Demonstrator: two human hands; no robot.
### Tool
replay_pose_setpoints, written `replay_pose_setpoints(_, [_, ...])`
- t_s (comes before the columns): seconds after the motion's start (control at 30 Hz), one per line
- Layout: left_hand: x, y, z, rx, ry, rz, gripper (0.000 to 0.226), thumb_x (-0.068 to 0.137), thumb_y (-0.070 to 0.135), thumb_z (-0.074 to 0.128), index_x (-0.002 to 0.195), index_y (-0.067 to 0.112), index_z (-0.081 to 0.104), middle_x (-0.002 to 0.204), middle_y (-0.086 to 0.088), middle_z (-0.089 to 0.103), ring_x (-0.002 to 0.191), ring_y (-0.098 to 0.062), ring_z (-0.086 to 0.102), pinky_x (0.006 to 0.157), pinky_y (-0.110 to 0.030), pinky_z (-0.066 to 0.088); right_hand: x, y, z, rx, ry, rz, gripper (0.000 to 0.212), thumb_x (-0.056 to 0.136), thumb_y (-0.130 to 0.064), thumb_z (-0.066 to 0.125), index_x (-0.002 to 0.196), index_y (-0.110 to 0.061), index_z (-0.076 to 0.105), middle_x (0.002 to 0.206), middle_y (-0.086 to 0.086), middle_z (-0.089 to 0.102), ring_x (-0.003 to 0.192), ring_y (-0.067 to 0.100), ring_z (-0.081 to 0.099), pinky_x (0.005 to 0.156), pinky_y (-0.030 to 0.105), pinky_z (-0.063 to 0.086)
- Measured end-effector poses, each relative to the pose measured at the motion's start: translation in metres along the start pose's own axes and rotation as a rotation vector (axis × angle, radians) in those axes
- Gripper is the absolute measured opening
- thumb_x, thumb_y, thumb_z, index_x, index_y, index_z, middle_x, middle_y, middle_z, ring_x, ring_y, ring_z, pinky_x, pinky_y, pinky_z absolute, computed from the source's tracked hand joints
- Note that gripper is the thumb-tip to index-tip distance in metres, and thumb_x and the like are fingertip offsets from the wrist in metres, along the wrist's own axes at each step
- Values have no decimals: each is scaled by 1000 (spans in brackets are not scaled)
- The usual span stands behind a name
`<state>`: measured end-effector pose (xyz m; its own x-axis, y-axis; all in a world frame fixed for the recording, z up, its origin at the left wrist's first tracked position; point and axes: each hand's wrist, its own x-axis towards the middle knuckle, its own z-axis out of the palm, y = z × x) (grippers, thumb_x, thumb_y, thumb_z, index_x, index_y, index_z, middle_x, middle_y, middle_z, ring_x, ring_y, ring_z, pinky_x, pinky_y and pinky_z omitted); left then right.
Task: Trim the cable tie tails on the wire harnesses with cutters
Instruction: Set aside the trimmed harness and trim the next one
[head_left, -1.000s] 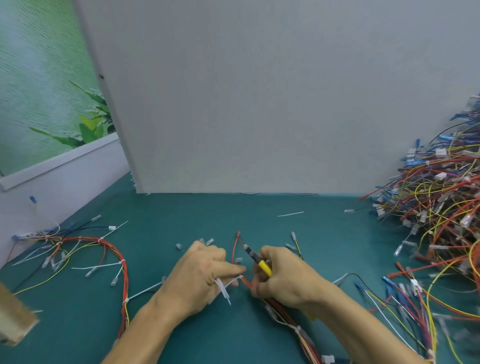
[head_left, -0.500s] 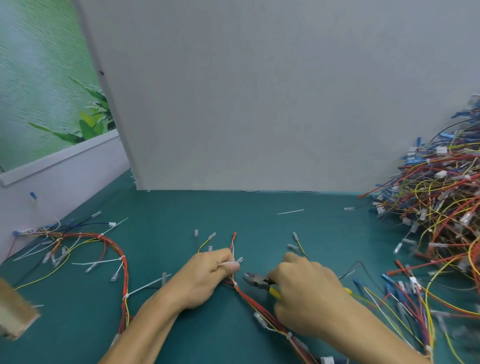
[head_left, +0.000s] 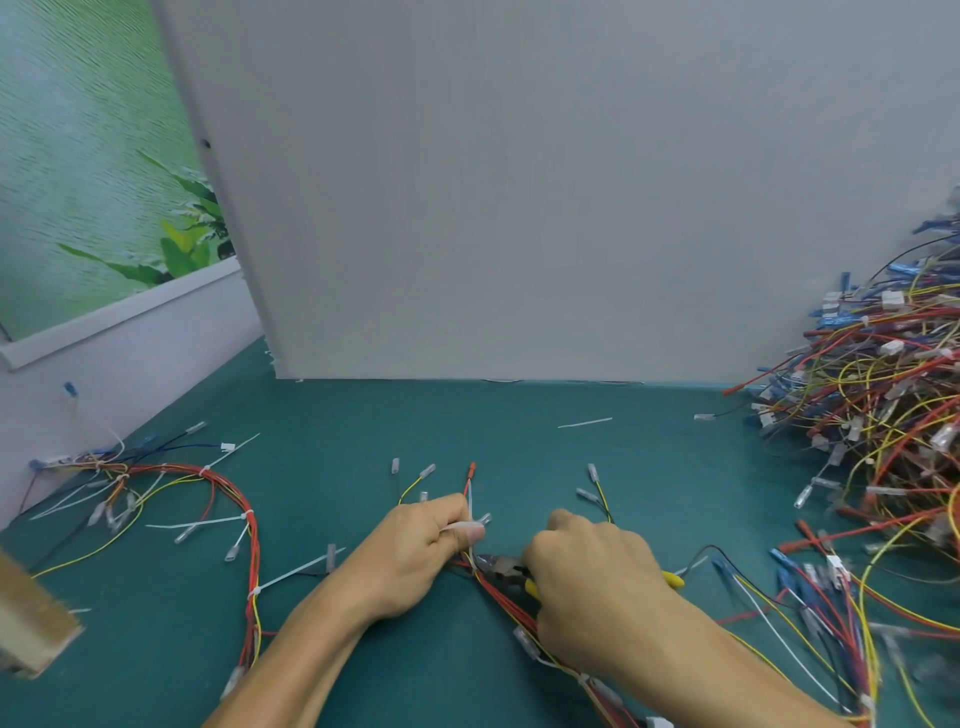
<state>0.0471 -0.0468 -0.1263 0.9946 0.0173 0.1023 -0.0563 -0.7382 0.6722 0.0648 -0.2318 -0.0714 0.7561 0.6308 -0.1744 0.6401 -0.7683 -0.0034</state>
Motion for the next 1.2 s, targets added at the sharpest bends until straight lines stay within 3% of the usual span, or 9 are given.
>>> replay_pose_setpoints(0.17, [1,0,1,-6,14,-6,35,97,32,53,65,22,41,55,12,39,57,-5,34,56,-18,31,-1,0,4,-21,34,-16,35,87,-34,58,74,-17,30,74,0,19,71,26,38,50,25,16])
replay_pose_setpoints(0.4, [0,1,1,0,11,-12,33,97,32,52,67,21,43,60,10,42,58,-4,34,58,-19,31,-1,-2,7,-30,39,-25,30,89,-44,59,85,-21,40,75,3,20,75,29,43,51,27,19])
replay_pose_setpoints(0.53, [0,0,0,7,4,-18,33,97,32,52,67,22,44,60,10,43,59,-5,36,58,-19,31,3,-4,10,-51,37,-22,26,89,-41,61,103,-19,55,81,6,25,92,29,56,56,30,25])
replay_pose_setpoints(0.67, [0,0,0,9,-5,-27,32,97,33,51,68,20,46,62,9,46,60,-6,38,58,-19,32,4,-6,12,-83,60,-28,23,91,-28,58,83,-21,38,73,1,19,74,26,42,48,28,16])
replay_pose_setpoints(0.77, [0,0,-1,3,-9,-28,31,97,32,51,71,15,48,65,6,48,62,-7,39,59,-21,33,6,-4,15,-94,56,-41,20,92,-26,58,83,-22,40,73,2,21,91,27,56,49,28,17])
replay_pose_setpoints(0.83, [-1,0,0,6,-9,-26,32,97,33,50,69,18,46,63,7,46,61,-7,37,59,-22,32,7,-4,15,-93,35,-59,8,92,-27,58,95,-21,53,78,5,30,99,30,58,52,29,24])
replay_pose_setpoints(0.9, [-1,0,-1,21,-8,-19,33,97,33,50,68,19,45,62,8,43,60,-7,35,58,-21,31,8,-3,18,-97,17,-56,17,92,-26,58,108,-19,56,93,10,44,101,32,58,62,33,31])
replay_pose_setpoints(1.1, [-2,-1,-1,-2,-2,-13,31,99,31,48,72,15,50,61,14,47,60,-4,39,60,-14,34,6,-2,21,-54,48,-69,26,93,-27,56,118,-28,49,107,8,56,101,32,59,66,34,32])
replay_pose_setpoints(1.2, [-4,-1,-3,-47,42,-16,34,99,30,46,72,10,46,61,12,39,61,-6,35,62,-22,32,1,3,19,-9,41,-44,22,91,-32,57,113,-30,51,106,10,52,102,32,58,68,34,32])
